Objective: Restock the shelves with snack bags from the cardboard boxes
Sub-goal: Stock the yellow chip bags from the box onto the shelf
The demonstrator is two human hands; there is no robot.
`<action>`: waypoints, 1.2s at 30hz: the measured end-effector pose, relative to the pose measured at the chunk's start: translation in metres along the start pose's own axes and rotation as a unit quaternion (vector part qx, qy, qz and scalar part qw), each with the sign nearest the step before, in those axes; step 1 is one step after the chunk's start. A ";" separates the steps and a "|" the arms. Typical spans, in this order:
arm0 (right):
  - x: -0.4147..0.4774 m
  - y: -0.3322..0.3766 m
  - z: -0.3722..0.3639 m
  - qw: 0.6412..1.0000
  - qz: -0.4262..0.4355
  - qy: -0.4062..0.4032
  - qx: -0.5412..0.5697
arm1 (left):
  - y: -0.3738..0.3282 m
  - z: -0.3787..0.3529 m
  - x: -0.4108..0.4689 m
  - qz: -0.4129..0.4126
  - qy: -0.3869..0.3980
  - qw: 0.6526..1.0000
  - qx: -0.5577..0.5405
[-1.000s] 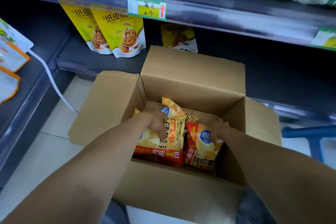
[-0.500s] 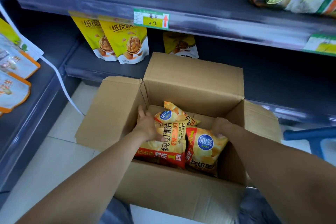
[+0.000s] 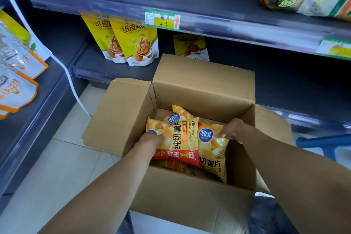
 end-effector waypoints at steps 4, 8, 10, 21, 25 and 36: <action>0.000 0.000 -0.003 0.992 -0.008 0.012 0.128 | -0.006 -0.004 -0.004 -0.019 -0.029 0.999 -0.031; -0.006 0.000 -0.013 0.969 -0.057 0.020 0.241 | -0.004 -0.007 -0.004 0.020 -0.020 0.999 -0.029; -0.006 0.001 -0.021 0.960 -0.065 0.030 0.270 | 0.002 -0.018 -0.006 0.072 0.039 0.983 -0.162; -0.008 -0.006 -0.020 0.975 -0.058 -0.051 0.207 | -0.022 -0.020 -0.020 0.058 0.159 0.905 -0.390; -0.037 0.015 0.003 0.991 -0.037 -0.102 0.074 | -0.037 -0.007 -0.027 0.017 0.163 0.915 -0.367; -0.126 0.102 0.088 0.968 0.151 -0.188 0.076 | -0.088 0.129 -0.105 -0.274 0.065 0.914 -0.291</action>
Point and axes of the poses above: each hand's wrist, its own x-axis towards the middle knuckle, its own z-axis out of the back of the hand, y = z × x, the point moved 4 cm from there along x, towards the middle knuckle, and after that the axes turned 2 degrees about -x, right-handed, at the moved point
